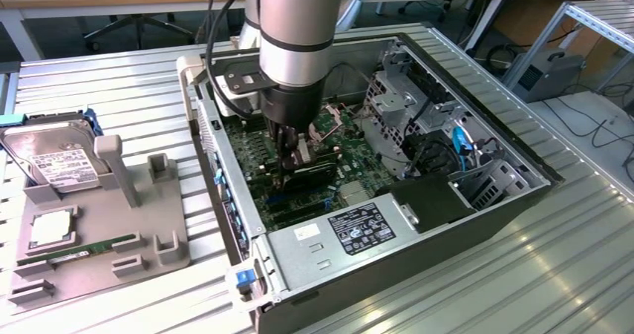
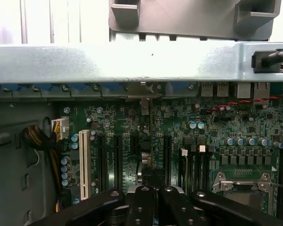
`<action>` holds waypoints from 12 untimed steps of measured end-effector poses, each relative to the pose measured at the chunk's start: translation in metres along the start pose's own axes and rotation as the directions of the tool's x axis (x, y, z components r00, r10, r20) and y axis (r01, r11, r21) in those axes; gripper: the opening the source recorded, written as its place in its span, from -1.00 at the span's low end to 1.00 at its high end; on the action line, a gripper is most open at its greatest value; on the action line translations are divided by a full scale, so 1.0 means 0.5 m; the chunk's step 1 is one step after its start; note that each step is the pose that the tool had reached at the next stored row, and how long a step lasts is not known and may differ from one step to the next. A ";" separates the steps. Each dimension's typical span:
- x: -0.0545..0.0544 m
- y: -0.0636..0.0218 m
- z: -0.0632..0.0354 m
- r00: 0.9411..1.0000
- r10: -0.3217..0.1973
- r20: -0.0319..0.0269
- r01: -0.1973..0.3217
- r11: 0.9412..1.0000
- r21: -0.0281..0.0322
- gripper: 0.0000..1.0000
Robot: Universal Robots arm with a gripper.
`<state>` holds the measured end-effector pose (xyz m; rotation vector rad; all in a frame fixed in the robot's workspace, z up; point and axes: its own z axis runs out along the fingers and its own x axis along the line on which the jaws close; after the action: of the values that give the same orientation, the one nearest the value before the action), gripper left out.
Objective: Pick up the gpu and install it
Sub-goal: 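Press down on the gpu until it lock into place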
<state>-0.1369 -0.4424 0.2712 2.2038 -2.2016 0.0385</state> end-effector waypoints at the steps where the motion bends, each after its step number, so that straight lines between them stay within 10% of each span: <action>1: 0.000 0.000 0.000 1.000 0.000 -0.001 0.000 1.000 0.000 -0.79; 12: 0.000 0.000 0.004 1.000 0.000 -0.001 0.000 1.000 0.000 -0.79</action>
<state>-0.1369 -0.4424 0.2694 2.2034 -2.2013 0.0389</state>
